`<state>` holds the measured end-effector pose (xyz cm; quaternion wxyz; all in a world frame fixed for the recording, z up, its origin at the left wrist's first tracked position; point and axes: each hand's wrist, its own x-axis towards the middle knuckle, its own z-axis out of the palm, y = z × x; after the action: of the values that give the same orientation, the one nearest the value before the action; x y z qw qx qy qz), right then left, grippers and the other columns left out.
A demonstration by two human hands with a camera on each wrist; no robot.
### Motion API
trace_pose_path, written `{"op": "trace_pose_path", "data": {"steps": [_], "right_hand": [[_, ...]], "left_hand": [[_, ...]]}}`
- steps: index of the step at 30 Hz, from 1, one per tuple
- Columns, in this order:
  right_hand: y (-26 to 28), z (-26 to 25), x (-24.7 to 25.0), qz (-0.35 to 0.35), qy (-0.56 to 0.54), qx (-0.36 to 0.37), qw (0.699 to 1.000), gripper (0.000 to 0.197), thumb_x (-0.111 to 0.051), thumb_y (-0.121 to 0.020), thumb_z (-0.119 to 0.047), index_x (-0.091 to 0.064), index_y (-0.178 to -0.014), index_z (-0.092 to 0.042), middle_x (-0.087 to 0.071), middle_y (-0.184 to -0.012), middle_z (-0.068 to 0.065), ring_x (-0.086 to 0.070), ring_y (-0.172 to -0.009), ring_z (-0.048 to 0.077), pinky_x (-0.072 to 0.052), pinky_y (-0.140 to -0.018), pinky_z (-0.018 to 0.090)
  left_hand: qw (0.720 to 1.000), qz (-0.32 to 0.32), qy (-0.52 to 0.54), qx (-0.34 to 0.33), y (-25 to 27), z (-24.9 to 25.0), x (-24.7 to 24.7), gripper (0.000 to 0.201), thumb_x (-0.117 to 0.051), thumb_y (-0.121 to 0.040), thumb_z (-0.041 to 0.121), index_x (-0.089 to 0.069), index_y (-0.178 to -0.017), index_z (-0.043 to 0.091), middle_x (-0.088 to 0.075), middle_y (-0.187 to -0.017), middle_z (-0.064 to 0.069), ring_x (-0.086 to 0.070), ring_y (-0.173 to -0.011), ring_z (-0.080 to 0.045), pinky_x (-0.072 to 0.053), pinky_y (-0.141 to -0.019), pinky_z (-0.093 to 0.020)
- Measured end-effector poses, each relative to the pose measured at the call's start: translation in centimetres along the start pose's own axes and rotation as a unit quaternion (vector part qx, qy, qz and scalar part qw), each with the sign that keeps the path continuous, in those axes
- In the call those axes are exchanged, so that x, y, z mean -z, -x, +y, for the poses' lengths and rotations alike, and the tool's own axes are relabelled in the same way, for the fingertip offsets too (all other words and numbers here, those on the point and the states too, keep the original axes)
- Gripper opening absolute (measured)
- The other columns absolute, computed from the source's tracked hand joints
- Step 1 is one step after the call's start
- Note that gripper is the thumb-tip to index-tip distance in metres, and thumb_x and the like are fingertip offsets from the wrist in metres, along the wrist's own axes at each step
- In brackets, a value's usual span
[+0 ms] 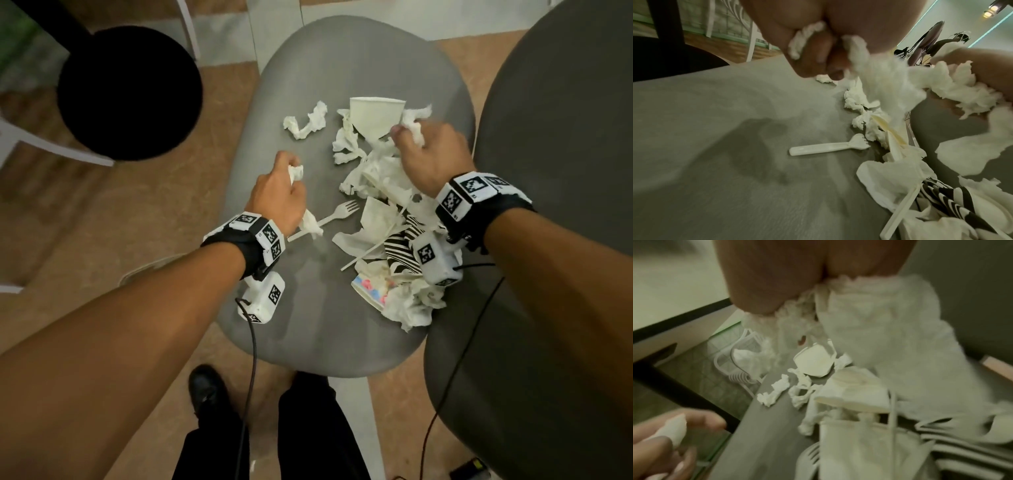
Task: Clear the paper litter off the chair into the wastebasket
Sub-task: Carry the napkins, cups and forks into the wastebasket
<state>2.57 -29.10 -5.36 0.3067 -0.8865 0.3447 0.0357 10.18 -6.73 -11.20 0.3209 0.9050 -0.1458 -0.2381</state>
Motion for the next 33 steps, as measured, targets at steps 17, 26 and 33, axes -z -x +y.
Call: {"op": "trace_pose_path", "data": {"steps": [17,26,33], "right_hand": [[9.7,-14.8,-15.3,-0.121,-0.193,-0.011,0.974,0.045,-0.053,-0.094,-0.052,-0.052,-0.061,-0.02,-0.052,-0.057,-0.007,-0.051,-0.059,0.013,-0.042,-0.065,0.03],[16.2,-21.1,-32.8,-0.331,-0.135,-0.098,0.929,0.049,-0.044,-0.093,-0.025,-0.044,-0.139,-0.009,-0.05,-0.094,0.0,-0.05,-0.095,0.024,-0.047,-0.076,0.035],[17.2,-19.2,-45.1,-0.374,0.007,-0.006,0.927,0.07,-0.055,-0.089,-0.015,-0.025,-0.15,-0.031,-0.059,-0.129,0.01,-0.064,-0.106,0.033,-0.057,-0.088,0.047]], "left_hand": [[0.992,0.042,0.045,0.107,8.3,-12.3,7.0,0.04,-0.041,-0.098,0.045,-0.057,-0.079,0.014,-0.063,-0.077,-0.01,-0.06,-0.074,-0.036,-0.045,-0.065,-0.036],[0.942,0.026,0.116,0.313,13.6,-31.1,8.4,0.049,-0.049,-0.089,0.002,-0.036,-0.136,-0.003,-0.048,-0.133,-0.02,-0.051,-0.122,-0.035,-0.042,-0.093,-0.033],[0.908,0.088,0.196,0.359,13.5,-42.1,4.7,0.035,-0.058,-0.091,0.013,-0.044,-0.123,0.012,-0.061,-0.092,0.001,-0.057,-0.078,-0.017,-0.041,-0.064,-0.026]]}}
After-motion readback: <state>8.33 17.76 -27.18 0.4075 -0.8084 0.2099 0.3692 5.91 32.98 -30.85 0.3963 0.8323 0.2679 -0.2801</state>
